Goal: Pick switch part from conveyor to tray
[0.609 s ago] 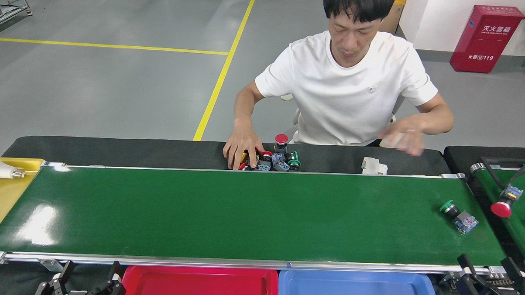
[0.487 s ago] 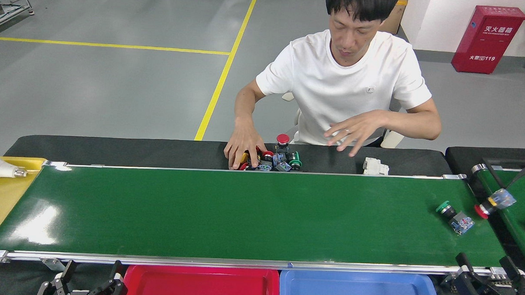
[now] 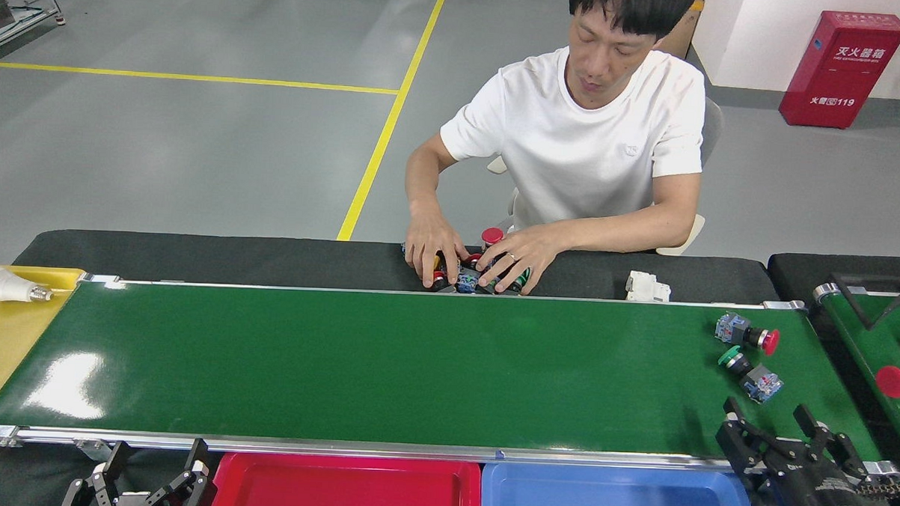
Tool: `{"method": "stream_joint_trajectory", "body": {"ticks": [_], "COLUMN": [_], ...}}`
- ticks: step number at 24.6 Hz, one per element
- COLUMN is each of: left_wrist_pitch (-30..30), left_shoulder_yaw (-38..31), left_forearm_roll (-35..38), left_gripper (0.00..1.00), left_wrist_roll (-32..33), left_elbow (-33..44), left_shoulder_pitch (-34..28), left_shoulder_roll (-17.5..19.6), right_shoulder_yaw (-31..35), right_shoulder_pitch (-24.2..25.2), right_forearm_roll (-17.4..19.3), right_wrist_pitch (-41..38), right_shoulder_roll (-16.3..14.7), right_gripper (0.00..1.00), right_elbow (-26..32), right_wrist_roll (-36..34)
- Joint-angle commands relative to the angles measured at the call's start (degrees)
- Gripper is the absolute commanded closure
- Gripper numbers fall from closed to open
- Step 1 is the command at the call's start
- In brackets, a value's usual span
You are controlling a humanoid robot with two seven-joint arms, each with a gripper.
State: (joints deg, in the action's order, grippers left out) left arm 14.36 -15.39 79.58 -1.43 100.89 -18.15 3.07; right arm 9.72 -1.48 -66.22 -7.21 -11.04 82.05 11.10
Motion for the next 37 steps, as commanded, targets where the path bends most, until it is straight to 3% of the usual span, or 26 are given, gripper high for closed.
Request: {"method": "stream_joint_trajectory", "body": {"ticks": [1, 5, 7, 8, 10, 13, 14, 17, 19, 23, 27, 31, 34, 35, 36, 37], "left_wrist_pitch": [2.4, 3.5, 3.5, 3.3, 2.3, -1.7, -3.3, -3.4, -3.0, -2.9, -2.8, 0.1, 1.0, 1.0, 1.1, 1.1], "left_shoulder_yaw": [-0.2, 0.0, 0.2, 0.2, 0.1, 0.4, 0.4, 0.4, 0.4, 0.5, 0.6, 0.4, 0.7, 0.8, 0.9, 1.4], "left_forearm_roll": [-0.3, -0.6, -0.6, -0.6, -0.3, -0.3, -0.3, -0.3, -0.4, -0.5, -0.5, -0.4, -0.4, -0.3, -0.2, -0.2], "left_gripper": [0.0, 0.0, 0.0, 0.0, 0.0, 0.0, 0.0, 0.0, 0.0, 0.0, 0.0, 0.0, 0.0, 0.0, 0.0, 0.0], "left_wrist_roll": [-0.5, -0.5, -0.5, -0.5, 0.4, 1.9, 2.4, 2.5, 2.5, 2.4, 2.0, 1.2, 1.2, 1.2, 1.2, 1.2], "left_elbow": [0.8, 0.8, 0.8, 0.8, 0.7, 0.7, 0.7, 0.8, 0.8, 0.8, 0.8, 0.8, 0.8, 0.8, 0.8, 0.8], "left_shoulder_pitch": [0.3, 0.1, 0.1, 0.1, 0.3, 0.4, 0.4, 0.5, 0.4, 0.3, 0.2, -0.3, -0.5, -0.5, -0.6, -0.5], "left_shoulder_roll": [0.4, -0.3, -0.3, -0.3, -0.4, -0.3, -0.3, -0.2, 0.1, -0.3, 0.1, 0.4, 0.4, 0.3, 0.2, 0.2], "right_shoulder_yaw": [-0.8, -3.1, -5.2, -6.3, -7.8, -8.3, -8.4, -8.4, -8.4, -8.6, -11.5, -15.7, -22.6, -24.5, -26.0, -27.0], "right_shoulder_pitch": [-2.7, -6.9, -9.2, -10.3, -11.6, -12.1, -12.1, -11.8, -10.7, -3.4, 5.2, 9.4, 9.2, 9.0, 8.9, 8.7], "right_forearm_roll": [0.0, -0.1, 0.0, 0.0, 0.0, 0.5, 0.5, 0.5, 0.6, 1.1, 1.1, 0.9, -0.3, -1.0, -1.7, -2.4], "right_wrist_pitch": [1.3, 2.3, 2.6, 2.6, 2.6, 2.1, 1.9, 0.9, -1.8, -6.8, -19.7, -36.6, -37.2, -36.3, -35.0, -33.7], "right_shoulder_roll": [-0.3, -0.5, -0.2, -0.2, -0.2, -0.1, -0.2, -0.4, -0.1, 0.1, 3.7, 10.1, 12.4, 12.7, 13.1, 13.5], "right_gripper": [0.05, 0.06, 0.11, 0.2, 0.54, 0.86, 0.93, 0.97, 0.97, 0.97, 0.95, 0.95, 0.93, 0.84, 0.65, 0.32], "right_elbow": [-1.6, -6.5, -9.6, -10.9, -12.8, -13.0, -12.9, -11.7, -7.3, 3.7, 12.7, 14.4, 13.8, 13.2, 12.5, 12.0], "right_wrist_roll": [-0.1, -0.3, -0.3, -0.4, -0.3, -0.4, -0.4, -0.3, -0.2, -0.2, -0.6, -0.3, -0.2, -0.1, -0.1, 0.0]}}
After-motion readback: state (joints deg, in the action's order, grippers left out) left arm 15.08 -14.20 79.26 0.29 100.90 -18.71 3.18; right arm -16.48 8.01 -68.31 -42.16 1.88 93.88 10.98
